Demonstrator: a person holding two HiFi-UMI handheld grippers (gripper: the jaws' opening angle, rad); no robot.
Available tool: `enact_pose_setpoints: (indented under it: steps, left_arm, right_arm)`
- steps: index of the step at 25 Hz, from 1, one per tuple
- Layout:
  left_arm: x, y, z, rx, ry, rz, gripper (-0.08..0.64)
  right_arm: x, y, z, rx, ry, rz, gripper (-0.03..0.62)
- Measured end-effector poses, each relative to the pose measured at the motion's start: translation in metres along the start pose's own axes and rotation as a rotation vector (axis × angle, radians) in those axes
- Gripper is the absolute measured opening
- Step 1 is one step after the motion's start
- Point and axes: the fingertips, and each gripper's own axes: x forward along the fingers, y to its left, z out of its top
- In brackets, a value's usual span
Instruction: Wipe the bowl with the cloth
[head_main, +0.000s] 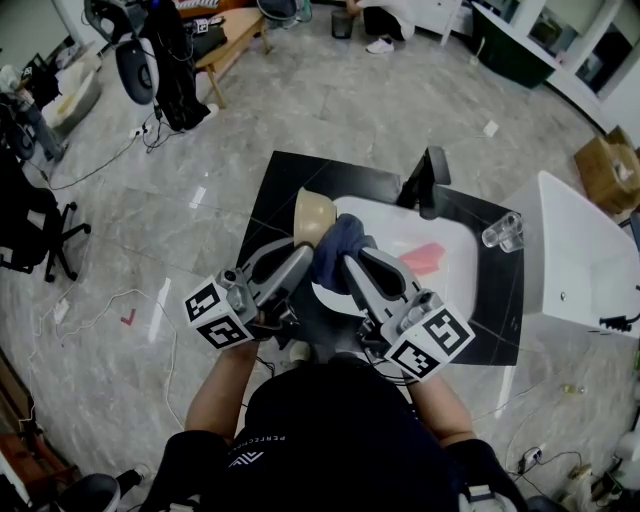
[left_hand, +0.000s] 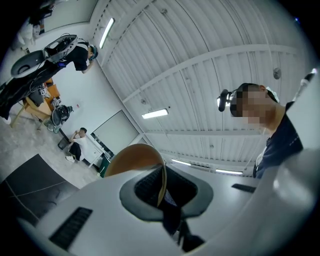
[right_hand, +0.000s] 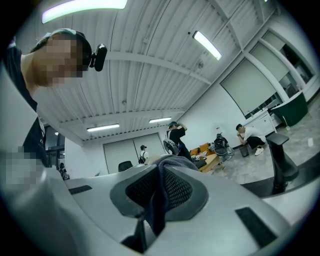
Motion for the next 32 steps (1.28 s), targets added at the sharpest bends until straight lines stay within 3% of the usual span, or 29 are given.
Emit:
enact_pose_setpoints:
  steps: [15,19,24,32]
  left_arm:
    - [-0.006,0.020,0.002,-0.012,-0.027,0.087,0.020]
    - [-0.005,0.023,0.002,0.006,-0.011,0.095,0.020]
    - [-0.009,0.031,-0.001,0.054,0.032,0.127,0.020]
    - [-0.023,0.044,-0.017,0.181,0.166,0.201,0.020]
  right_arm:
    - [0.003,0.017,-0.018,-0.056,0.076,0.069,0.057]
    - [0.002,0.016,-0.022,-0.021,0.083,0.073,0.057]
    - [0.000,0.009,-0.021,0.001,0.080,0.054,0.057]
    - [-0.001,0.003,-0.024,0.003,0.088,0.029,0.057]
